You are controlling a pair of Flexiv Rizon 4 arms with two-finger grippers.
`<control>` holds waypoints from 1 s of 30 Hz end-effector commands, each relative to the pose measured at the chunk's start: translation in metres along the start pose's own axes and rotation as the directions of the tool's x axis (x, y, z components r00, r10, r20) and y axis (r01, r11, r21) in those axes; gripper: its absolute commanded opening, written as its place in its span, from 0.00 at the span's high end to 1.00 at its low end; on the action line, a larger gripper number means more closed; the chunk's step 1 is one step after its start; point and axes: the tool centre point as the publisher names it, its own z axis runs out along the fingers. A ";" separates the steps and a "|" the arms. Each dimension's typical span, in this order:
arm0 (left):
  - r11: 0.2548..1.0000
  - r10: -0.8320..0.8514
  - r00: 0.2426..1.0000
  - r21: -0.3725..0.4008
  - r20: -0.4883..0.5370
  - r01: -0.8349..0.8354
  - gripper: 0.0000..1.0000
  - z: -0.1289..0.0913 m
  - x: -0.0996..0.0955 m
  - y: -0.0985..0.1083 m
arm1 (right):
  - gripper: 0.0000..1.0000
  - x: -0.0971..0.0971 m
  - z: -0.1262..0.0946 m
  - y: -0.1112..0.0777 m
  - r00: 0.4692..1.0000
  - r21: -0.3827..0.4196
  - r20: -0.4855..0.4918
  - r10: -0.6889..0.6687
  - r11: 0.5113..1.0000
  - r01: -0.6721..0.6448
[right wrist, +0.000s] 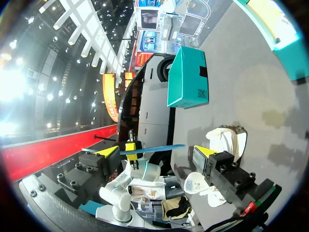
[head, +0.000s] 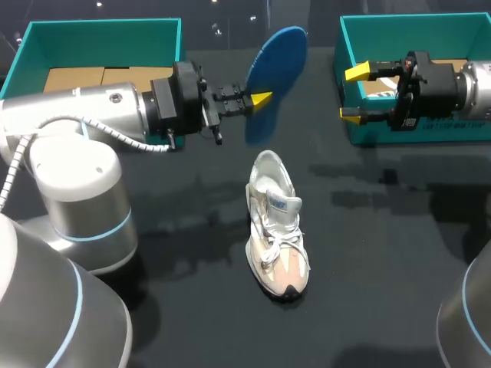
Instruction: Take the shoe out of the shoebox, open the shoe tongue, remove and reinsert the insole, then place the shoe into the shoebox
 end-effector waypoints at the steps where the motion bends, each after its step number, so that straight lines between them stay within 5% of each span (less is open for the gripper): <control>1: 0.896 -0.427 0.903 -0.109 0.053 0.430 1.00 -0.009 0.002 -0.006 | 0.00 0.000 0.001 -0.001 1.000 -0.002 0.002 0.000 1.000 0.000; 13: 0.666 -0.733 0.678 -0.146 0.055 0.732 1.00 -0.016 0.002 -0.006 | 0.00 0.000 0.001 -0.001 1.000 -0.002 0.002 0.000 1.000 0.000; 30: 0.193 -0.976 0.209 -0.199 0.063 0.961 1.00 -0.012 -0.003 -0.006 | 0.00 0.000 0.001 -0.001 1.000 -0.002 0.002 0.000 1.000 0.000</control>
